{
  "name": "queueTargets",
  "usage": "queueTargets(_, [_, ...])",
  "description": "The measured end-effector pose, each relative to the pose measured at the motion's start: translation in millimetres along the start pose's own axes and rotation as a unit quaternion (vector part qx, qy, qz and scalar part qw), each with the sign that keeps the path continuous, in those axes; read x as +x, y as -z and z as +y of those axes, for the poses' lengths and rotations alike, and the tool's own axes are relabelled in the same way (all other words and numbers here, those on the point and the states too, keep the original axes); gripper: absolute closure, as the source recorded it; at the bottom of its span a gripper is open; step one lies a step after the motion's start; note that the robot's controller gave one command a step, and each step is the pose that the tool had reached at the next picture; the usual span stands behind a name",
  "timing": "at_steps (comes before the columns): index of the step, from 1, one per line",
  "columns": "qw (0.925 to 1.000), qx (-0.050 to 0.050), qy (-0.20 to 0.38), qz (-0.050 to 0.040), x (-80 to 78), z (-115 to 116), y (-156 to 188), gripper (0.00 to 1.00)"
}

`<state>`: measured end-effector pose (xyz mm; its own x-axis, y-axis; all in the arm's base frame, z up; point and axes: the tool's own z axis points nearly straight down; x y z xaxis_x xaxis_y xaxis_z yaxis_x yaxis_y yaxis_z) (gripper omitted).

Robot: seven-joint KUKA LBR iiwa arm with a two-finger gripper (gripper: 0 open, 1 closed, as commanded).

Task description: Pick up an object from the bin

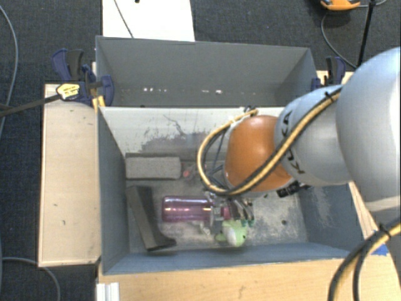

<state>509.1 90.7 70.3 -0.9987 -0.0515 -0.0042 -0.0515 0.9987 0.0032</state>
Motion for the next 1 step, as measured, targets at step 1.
queueTargets(1, [0.9983,-0.001,-0.058,-0.0028,-5.1,-2.3,154.2,1.0])
